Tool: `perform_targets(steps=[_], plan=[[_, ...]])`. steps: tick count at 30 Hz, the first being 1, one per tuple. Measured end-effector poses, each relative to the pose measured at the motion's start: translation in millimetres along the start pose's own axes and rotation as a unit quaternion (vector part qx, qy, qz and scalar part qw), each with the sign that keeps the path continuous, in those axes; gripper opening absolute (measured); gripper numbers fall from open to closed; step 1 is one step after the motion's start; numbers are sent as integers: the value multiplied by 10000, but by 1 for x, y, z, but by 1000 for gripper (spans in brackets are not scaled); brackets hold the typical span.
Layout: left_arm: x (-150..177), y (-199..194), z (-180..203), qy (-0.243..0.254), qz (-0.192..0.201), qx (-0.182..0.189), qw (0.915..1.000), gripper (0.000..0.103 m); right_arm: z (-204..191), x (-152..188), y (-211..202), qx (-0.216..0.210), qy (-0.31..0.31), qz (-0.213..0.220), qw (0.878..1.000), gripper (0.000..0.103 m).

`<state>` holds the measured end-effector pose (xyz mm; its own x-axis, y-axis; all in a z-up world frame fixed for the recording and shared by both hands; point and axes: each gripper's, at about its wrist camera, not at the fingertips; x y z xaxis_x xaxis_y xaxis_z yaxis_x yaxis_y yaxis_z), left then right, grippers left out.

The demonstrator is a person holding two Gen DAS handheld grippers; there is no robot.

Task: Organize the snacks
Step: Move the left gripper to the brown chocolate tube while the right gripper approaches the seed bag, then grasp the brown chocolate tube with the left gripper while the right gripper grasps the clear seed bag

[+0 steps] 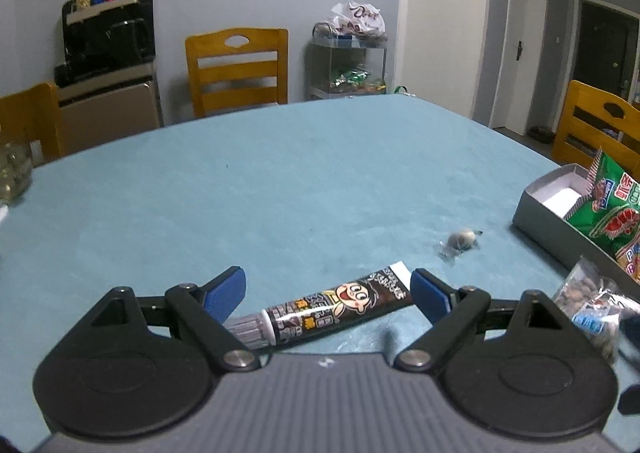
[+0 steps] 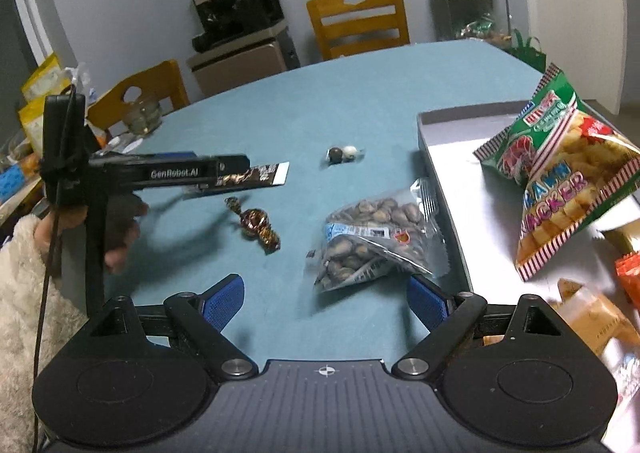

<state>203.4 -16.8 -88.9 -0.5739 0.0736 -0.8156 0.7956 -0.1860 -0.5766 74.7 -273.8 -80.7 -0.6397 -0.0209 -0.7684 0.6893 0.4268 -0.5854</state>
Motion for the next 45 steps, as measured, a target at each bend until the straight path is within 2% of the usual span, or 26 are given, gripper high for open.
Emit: perform_targets(steps=[5, 8, 13, 18, 23, 28, 36, 39, 45], plan=[[6, 13, -10, -67, -159, 202, 9996, 90, -4, -5, 9, 31, -47, -9, 10000, 91], [9, 18, -10, 72, -197, 242, 9995, 88, -9, -7, 12, 45, -100, -93, 9999, 91], [13, 16, -7, 233, -465, 557, 9971, 70, -10, -5, 9, 12, -121, -181, 9998, 91], [15, 10, -5, 236, -474, 636, 9966, 64, -12, 2, 5, 16, -212, -245, 9995, 91], [19, 11, 0, 273, -399, 465, 9977, 60, -12, 6, -2, -91, -216, -345, 9991, 91], [21, 13, 8, 325, -292, 255, 9987, 57, -13, 3, 4, 202, -96, -115, 9997, 91], [22, 13, 5, 337, -256, 297, 9987, 54, -25, -5, 28, 861, -171, 266, 9958, 92], [22, 14, 5, 321, -259, 309, 9987, 54, -28, -9, 36, 927, -104, 296, 9952, 97], [23, 12, 4, 299, -259, 330, 9987, 54, -25, -20, 50, 1051, 47, 505, 9932, 98]])
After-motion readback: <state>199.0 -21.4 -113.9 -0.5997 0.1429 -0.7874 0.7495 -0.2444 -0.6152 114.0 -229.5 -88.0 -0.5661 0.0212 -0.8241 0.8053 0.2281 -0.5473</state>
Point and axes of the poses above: each gripper's, at about its wrist camera, not at the fingertips, and y roughly the way its jaws point, z to its right, x to its underside, and after that the axes turned 2 degrees about x, right-handed
